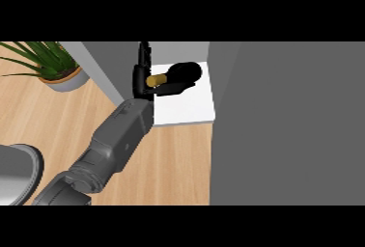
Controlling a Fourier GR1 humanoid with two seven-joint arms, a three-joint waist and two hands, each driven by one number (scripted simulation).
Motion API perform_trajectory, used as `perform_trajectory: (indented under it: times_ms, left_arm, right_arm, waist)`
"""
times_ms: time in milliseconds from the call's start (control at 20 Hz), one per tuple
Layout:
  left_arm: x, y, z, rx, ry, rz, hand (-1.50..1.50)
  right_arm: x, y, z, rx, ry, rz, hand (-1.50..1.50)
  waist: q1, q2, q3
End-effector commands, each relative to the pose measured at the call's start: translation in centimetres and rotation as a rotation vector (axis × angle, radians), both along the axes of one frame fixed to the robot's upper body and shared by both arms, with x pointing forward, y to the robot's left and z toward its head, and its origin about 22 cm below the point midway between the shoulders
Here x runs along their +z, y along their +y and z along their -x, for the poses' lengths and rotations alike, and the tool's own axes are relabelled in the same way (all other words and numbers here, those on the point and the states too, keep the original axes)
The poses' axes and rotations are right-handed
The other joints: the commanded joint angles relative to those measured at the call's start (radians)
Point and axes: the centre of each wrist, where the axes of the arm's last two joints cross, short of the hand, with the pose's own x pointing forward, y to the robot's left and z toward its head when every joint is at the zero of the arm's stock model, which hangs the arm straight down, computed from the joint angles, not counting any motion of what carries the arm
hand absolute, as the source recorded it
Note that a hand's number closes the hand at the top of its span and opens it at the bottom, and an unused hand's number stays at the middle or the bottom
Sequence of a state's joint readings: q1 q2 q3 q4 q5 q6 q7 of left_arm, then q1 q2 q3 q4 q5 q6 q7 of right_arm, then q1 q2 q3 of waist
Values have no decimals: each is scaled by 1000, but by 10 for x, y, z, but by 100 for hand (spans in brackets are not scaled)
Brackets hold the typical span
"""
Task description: Pick up the wine, place it into the cabinet and close the cabinet
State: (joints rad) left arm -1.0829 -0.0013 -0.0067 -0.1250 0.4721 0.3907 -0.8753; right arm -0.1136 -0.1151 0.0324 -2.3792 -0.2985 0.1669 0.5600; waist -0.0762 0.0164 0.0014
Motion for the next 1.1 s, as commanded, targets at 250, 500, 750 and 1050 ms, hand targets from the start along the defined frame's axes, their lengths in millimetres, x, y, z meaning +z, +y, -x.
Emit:
perform_trajectory:
  times_ms: [250,500,750,1050]
  left_arm:
    - [-34,17,20,-6,46,140,-150]
    - [-36,15,23,4,41,144,-150]
    - [-47,11,37,-20,57,161,-150]
    - [-41,-25,69,-87,58,160,-150]
  right_arm:
    - [3,3,8,10,-11,-26,-150]
    - [4,-3,12,21,-1,-24,-150]
    - [10,6,6,-2,-13,-11,-150]
    - [4,-4,24,-27,3,9,-150]
  waist:
    - [13,-7,-2]
    - [3,-12,-2]
    - [15,-14,-3]
    - [49,-22,-1]
